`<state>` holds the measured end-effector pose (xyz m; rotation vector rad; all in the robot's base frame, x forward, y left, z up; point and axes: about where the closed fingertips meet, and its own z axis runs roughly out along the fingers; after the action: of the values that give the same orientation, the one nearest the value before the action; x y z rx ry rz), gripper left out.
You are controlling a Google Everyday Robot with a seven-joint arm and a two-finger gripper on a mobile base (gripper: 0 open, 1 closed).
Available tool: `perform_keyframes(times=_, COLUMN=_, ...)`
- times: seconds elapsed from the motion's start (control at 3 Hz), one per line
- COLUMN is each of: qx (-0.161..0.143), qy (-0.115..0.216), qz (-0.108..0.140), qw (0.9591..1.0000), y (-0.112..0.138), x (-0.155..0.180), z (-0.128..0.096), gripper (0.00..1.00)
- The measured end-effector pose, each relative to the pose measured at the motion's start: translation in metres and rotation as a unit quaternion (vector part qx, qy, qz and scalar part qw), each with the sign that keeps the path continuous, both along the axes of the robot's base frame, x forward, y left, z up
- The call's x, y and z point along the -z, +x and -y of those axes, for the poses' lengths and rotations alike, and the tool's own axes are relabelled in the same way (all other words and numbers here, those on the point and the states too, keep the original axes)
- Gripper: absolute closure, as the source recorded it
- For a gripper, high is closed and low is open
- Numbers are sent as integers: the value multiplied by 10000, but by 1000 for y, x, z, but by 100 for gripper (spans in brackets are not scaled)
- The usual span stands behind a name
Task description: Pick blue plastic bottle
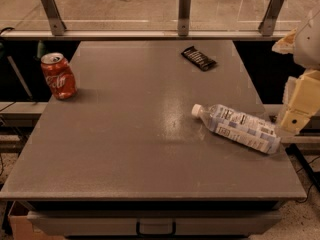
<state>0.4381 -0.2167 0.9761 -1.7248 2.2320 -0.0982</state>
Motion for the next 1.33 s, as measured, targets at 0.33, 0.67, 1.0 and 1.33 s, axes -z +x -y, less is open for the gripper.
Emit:
perform_keyframes(times=0.33, qx=0, qy=0, qz=1, qw=10000, y=0, x=0, z=0, gripper=0)
perform_keyframes(times=0.67, qx=-64, qy=147, qz=23, qw=9999, y=0, x=3, z=-1, gripper=0)
perform_keyframes(times=1.0, qx=-194, qy=312, qz=8, qw=9993, y=11, x=26, z=-13, gripper=0)
perform_keyframes(times=1.33, qx=-256, qy=475, qz=-185, qw=9984, y=23, x=65, z=-25, gripper=0)
